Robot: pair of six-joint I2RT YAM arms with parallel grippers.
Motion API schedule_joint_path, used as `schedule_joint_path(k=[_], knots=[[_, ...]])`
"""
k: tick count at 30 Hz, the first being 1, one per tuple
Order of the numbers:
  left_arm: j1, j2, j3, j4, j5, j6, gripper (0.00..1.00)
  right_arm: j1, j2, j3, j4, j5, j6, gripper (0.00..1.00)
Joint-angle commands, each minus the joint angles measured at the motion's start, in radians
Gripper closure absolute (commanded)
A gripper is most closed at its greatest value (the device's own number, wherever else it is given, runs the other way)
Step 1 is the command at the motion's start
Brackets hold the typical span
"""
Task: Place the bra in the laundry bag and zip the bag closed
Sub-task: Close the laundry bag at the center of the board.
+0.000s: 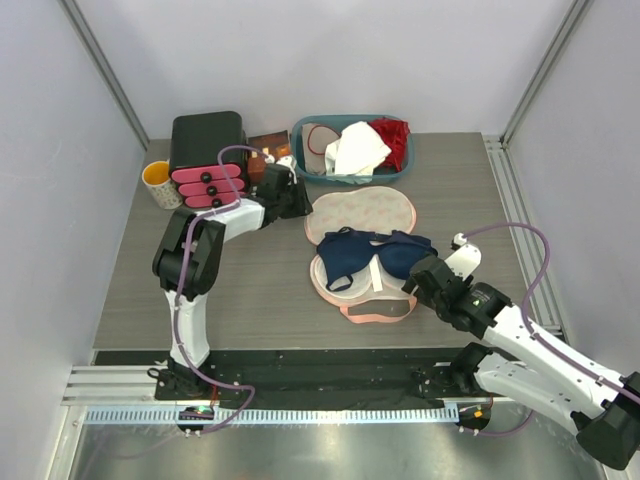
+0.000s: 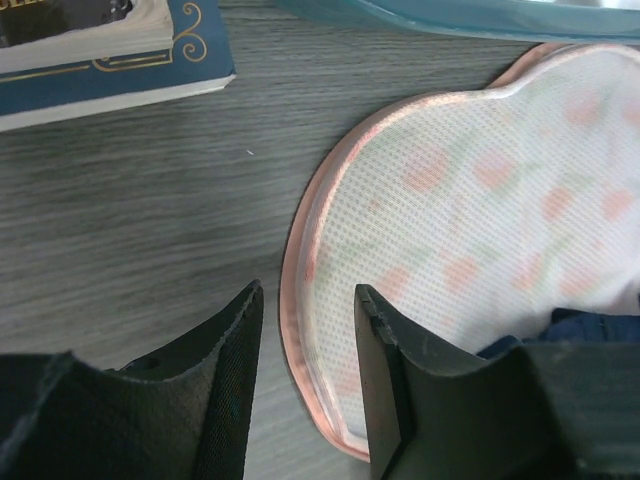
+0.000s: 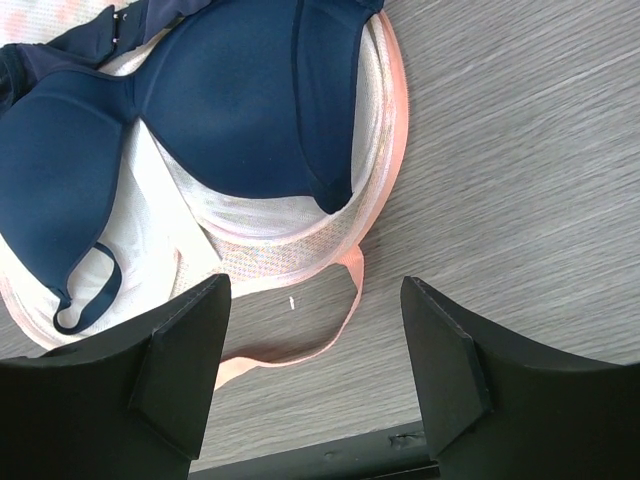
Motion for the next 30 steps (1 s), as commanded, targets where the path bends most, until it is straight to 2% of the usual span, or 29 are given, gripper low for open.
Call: schedule_joint_path(k=[1, 11, 13, 17, 19, 30], knots=[[-0.013, 0.057, 0.068, 0.005, -0.036, 0.073, 0.58, -0.004, -0.032, -0.013, 0.026, 0.023, -0.009, 0.26], [-0.036, 0.133, 0.154, -0.068, -0.089, 0.12, 0.68, -0.004, -0.016, -0.026, 0.049, 0.015, -0.015, 0.25], [-0.04, 0.137, 0.161, -0.071, -0.096, 0.128, 0.74, -0.004, -0.01, -0.027, 0.049, 0.017, -0.012, 0.25], [-0.056, 0.13, 0.152, -0.065, -0.096, 0.148, 0.94, -0.004, -0.007, -0.029, 0.05, 0.017, -0.011, 0.25], [-0.059, 0.113, 0.134, -0.06, -0.097, 0.153, 1.0, -0.004, -0.004, -0.029, 0.05, 0.014, -0.011, 0.25], [-0.102, -0.171, -0.073, 0.011, -0.195, 0.147, 1.0, -0.009, 0.043, 0.01, -0.044, 0.086, 0.061, 0.25]])
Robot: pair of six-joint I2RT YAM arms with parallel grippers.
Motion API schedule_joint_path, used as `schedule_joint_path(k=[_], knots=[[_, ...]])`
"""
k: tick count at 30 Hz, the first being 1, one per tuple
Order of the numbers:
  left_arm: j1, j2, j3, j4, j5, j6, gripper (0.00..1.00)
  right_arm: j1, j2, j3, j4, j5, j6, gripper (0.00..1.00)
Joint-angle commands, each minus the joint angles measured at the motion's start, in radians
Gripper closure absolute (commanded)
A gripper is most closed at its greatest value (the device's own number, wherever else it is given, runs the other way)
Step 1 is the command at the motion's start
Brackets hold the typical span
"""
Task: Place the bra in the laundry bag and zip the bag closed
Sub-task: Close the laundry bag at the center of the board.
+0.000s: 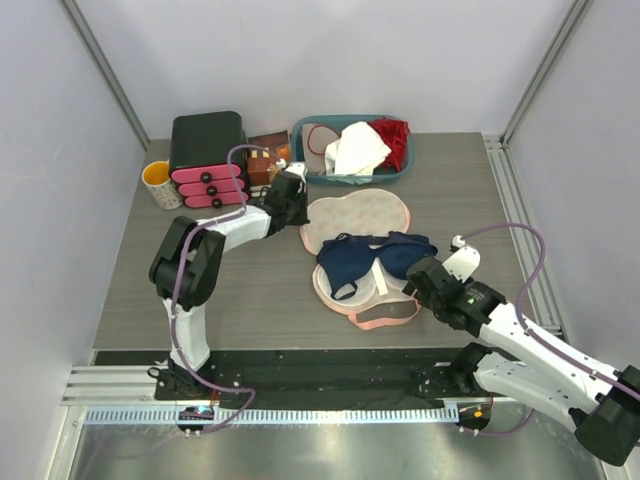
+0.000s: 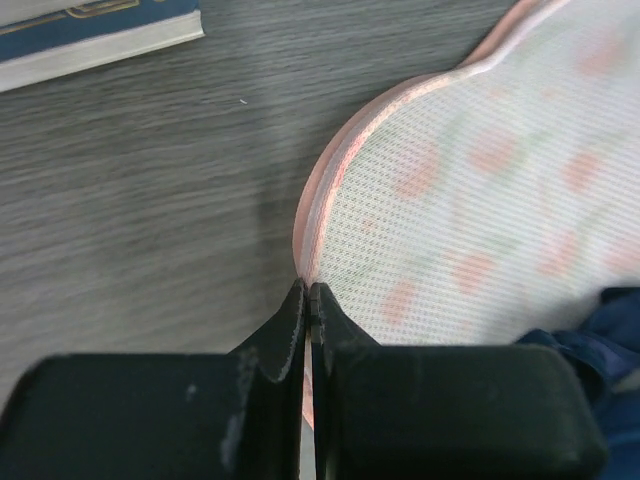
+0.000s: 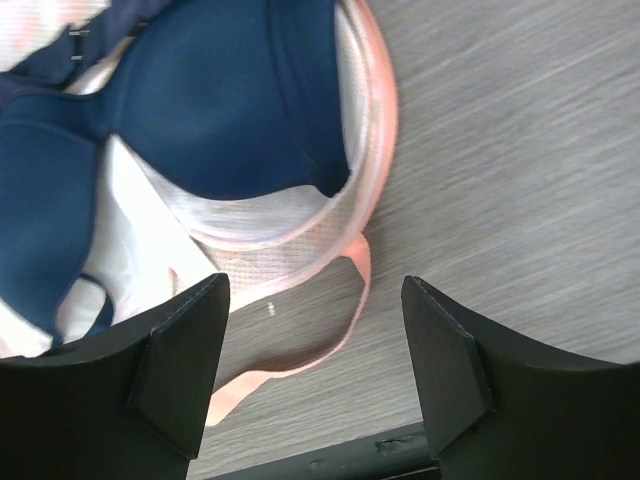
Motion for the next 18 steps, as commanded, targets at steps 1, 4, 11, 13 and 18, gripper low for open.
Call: schedule_joint_path(k=[1, 4, 11, 13, 18], knots=[[-0.031, -0.172, -0.062, 0.062, -0.049, 0.008, 1.0, -0.013, 0.042, 0.034, -0.055, 0.071, 0.059, 0.25], [-0.051, -0.238, -0.107, 0.068, -0.062, 0.005, 1.0, -0.065, 0.088, 0.043, -0.05, 0.057, 0.061, 0.25], [-0.1, -0.373, -0.211, 0.102, -0.074, -0.011, 1.0, -0.339, 0.106, 0.037, 0.136, -0.186, -0.129, 0.25], [-0.117, -0.398, -0.237, 0.102, -0.074, -0.015, 1.0, -0.405, 0.108, 0.043, 0.175, -0.27, -0.184, 0.25], [-0.17, -0.49, -0.297, 0.106, -0.089, -0.028, 1.0, -0.494, 0.128, 0.06, 0.258, -0.39, -0.275, 0.27]])
